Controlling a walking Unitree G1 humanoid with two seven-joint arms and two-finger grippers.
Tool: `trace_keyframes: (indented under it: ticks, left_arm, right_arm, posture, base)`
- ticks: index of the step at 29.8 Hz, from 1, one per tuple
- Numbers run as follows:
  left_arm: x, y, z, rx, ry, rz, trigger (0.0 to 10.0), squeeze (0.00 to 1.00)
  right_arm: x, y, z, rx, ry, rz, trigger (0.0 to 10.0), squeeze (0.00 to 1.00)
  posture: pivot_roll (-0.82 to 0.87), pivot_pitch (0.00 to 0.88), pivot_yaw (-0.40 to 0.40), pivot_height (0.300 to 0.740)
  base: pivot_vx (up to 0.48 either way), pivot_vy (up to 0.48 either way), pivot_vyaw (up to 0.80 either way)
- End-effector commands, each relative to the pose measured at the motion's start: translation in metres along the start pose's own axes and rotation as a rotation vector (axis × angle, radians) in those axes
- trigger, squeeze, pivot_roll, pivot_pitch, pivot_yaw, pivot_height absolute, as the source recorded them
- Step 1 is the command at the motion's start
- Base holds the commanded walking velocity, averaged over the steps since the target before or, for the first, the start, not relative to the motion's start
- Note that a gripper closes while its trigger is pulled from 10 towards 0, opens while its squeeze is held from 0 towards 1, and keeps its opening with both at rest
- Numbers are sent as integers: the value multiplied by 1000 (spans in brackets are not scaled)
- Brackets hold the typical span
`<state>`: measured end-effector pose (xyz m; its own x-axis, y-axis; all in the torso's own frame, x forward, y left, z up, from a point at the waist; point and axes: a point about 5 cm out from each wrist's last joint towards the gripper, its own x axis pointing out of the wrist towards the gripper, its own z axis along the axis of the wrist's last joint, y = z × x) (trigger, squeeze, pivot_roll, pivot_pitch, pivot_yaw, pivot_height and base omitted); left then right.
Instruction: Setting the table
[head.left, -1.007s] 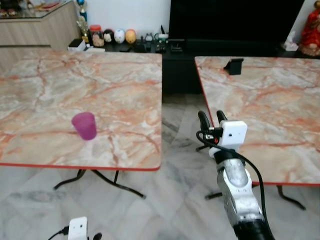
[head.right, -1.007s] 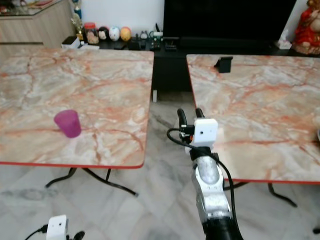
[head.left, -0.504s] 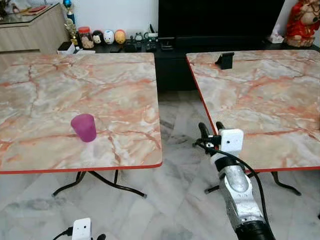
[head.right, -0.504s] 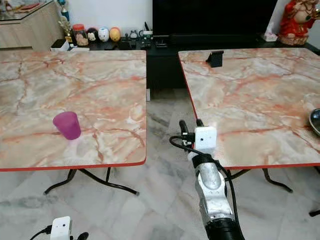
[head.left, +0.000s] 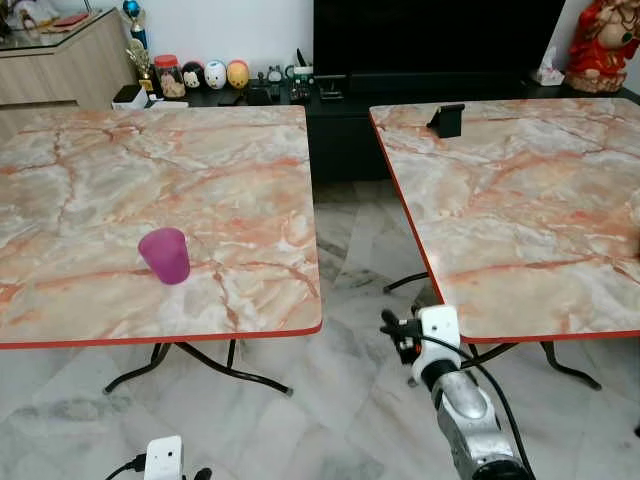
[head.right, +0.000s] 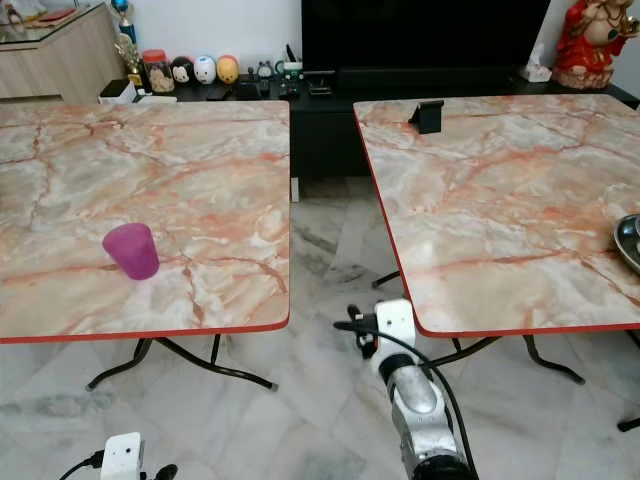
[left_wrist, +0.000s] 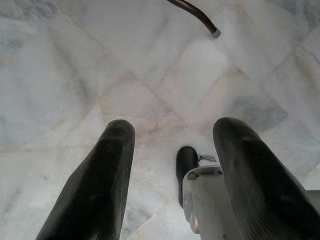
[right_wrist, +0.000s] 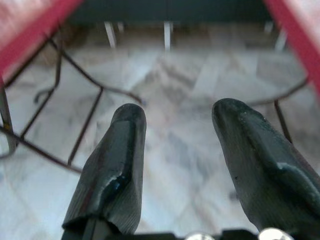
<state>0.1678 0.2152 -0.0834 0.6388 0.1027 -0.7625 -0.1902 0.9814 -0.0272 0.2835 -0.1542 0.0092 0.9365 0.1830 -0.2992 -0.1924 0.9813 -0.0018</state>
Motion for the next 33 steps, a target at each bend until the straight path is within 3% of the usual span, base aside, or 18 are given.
trace_keyframes:
  ticks: [1,7,10,12,23,33]
  left_arm:
    - [0,-3,-2,14,15,-2,10000,0]
    - [0,-2,-3,6,12,1,10000,0]
    - [0,0,-2,4,8,4,10000,0]
    - [0,1,-1,4,7,5,10000,0]
    - [0,4,1,-4,1,8,10000,0]
    - [-1,4,-2,2,14,11,10000,0]
  right_arm:
    - [-4,-3,-16,27,74,-22,10000,0]
    - [-22,-8,-56,87,272,-86,10000,0]
    - [-39,-8,-82,73,417,-108,10000,0]
    - [-44,-7,-90,67,455,-111,10000,0]
    - [-58,2,-108,104,538,-151,10000,0]
    - [-60,0,-110,137,540,-177,10000,0]
  posture:
    - [-88,0,16,740]
    - [-84,0,17,740]
    - [-84,0,18,740]
    - [-79,0,18,740]
    - [-82,0,23,740]
    - [-75,0,23,740]
  base:
    - [0,0,0]
    - [0,0,0]
    - [0,0,0]
    - [0,0,0]
    - [0,0,0]
    - [0,292,-191]
